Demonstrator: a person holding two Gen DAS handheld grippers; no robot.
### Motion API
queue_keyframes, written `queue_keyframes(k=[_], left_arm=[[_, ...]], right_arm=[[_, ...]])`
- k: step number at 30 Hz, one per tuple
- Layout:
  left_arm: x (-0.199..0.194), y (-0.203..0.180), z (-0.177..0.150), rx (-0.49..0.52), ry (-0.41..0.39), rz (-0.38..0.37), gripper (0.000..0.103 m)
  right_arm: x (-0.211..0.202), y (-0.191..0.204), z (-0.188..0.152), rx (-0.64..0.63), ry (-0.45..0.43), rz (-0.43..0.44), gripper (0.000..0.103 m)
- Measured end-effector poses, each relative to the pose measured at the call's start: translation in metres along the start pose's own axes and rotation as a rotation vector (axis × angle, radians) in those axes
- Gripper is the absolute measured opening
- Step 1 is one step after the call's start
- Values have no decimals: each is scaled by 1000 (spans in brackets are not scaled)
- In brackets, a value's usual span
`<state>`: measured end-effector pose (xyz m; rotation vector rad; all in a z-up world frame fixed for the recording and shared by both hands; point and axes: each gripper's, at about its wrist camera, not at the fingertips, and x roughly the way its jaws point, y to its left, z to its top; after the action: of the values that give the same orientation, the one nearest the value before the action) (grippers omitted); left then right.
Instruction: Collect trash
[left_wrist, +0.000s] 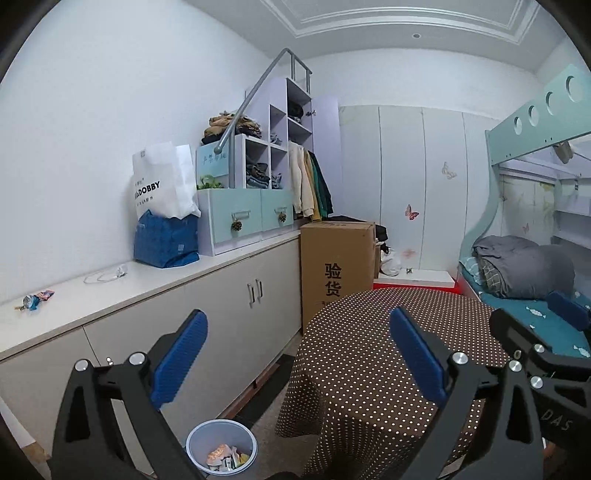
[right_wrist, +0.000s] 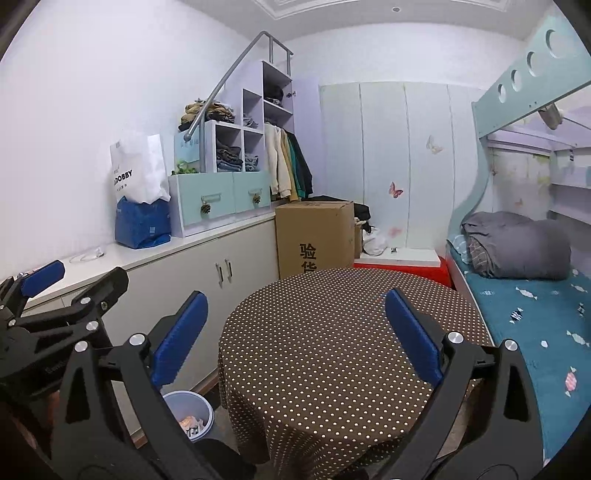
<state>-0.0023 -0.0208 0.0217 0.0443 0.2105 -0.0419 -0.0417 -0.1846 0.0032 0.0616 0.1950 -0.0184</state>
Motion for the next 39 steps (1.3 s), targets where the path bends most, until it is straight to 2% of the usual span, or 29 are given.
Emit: queue_keyframes(k=[39], left_arm=[[4, -1, -5, 11, 14, -8, 97]], right_arm=[[-4, 5, -4, 2, 6, 9, 95]])
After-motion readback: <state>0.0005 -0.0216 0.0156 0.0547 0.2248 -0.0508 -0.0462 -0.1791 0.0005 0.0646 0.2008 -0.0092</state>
